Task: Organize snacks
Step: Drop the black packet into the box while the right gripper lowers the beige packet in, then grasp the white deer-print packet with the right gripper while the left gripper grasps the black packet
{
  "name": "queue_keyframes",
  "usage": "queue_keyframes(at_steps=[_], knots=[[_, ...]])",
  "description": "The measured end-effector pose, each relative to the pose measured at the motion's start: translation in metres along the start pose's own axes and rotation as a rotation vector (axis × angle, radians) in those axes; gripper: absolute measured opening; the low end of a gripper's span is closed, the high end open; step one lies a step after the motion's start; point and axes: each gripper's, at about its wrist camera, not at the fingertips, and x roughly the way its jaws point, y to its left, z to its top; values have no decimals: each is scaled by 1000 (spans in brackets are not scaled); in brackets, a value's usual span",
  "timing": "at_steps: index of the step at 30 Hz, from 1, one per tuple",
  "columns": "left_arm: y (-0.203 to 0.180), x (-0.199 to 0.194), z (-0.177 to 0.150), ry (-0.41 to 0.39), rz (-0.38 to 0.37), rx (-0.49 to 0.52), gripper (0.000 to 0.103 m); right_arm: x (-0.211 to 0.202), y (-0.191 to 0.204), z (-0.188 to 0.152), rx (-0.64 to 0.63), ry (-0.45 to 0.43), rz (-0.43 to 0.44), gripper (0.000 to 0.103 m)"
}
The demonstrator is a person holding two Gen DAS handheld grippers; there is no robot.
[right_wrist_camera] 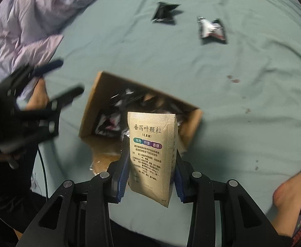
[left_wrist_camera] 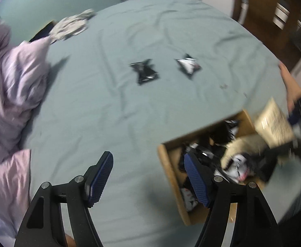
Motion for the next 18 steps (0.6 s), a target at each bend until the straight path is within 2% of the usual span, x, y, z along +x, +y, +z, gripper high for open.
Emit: queue_keyframes(at_steps=[7,9,10,14,18], knots=[[19,17,-2,55,28,-103,73,18,19,11,-45,5,44,41],[21,18,-3,66,22,-114,73,26,23,12,-63,25,6,61],[22,19,-3,70,22,-121,73,26,24,10,-63,23,2,64],[23,19,-3,74,23,-125,73,24,17,16,-25,15,-6,64],[23,16,2,65,12,-138,73,10,-8,27,90,-41,-6,64]])
